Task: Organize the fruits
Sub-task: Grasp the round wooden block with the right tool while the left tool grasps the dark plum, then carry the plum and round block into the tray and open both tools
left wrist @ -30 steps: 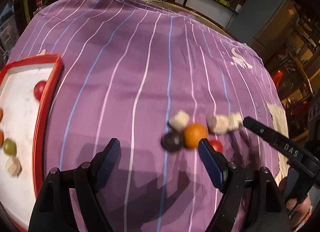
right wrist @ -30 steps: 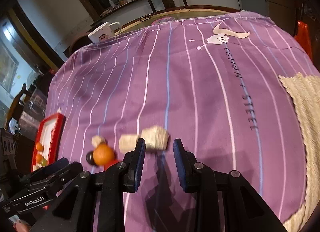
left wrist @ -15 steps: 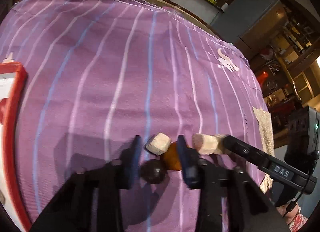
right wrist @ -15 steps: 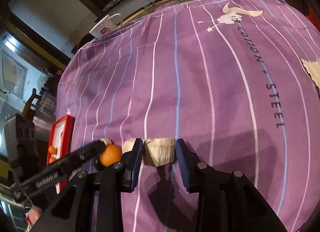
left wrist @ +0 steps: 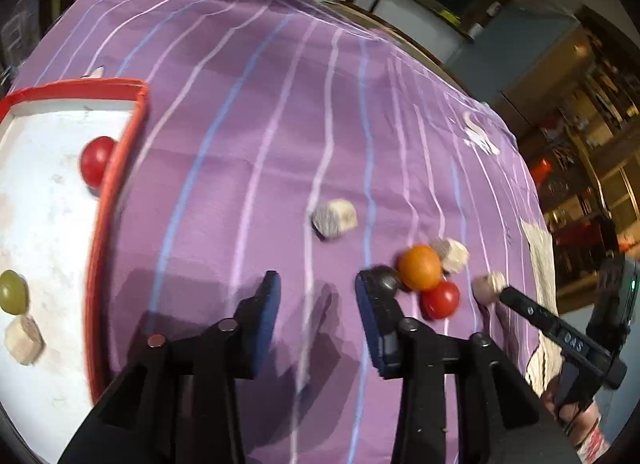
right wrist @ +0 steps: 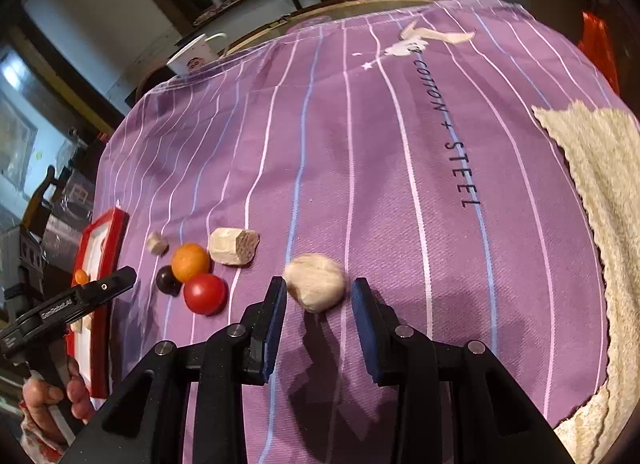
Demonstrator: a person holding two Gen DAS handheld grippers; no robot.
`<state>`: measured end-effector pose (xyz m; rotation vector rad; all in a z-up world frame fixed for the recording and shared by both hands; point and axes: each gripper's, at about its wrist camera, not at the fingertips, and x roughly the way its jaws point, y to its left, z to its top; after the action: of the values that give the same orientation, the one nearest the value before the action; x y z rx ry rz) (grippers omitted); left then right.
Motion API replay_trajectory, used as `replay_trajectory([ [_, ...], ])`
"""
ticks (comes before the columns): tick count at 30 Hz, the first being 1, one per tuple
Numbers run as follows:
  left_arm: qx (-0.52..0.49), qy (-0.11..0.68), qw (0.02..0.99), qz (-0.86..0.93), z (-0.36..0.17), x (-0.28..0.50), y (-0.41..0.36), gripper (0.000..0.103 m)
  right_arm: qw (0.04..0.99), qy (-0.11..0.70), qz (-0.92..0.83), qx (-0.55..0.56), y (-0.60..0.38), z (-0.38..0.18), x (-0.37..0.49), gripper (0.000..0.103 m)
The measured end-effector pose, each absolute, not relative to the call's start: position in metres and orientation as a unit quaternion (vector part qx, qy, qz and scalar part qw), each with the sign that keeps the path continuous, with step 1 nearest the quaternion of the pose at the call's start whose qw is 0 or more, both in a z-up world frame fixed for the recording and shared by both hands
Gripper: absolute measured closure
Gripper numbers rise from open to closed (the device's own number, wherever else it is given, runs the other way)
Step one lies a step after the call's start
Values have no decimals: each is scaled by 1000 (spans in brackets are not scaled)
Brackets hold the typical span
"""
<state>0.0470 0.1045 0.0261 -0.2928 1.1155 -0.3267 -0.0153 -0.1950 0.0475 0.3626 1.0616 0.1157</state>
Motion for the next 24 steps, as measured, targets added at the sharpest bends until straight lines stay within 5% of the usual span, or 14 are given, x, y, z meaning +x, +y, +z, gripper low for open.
replay_trajectory([
  [11, -1, 512, 835, -202, 16, 46, 36, 63, 861, 496, 49, 100, -171, 48, -3, 64],
  [13, 13, 511, 837, -195, 16, 45, 33, 75, 862, 496, 51, 92, -169, 47, -3, 65],
  [24, -59, 512, 839, -175, 31, 29, 76, 80, 857, 497, 59, 120, -164, 56, -17, 66],
])
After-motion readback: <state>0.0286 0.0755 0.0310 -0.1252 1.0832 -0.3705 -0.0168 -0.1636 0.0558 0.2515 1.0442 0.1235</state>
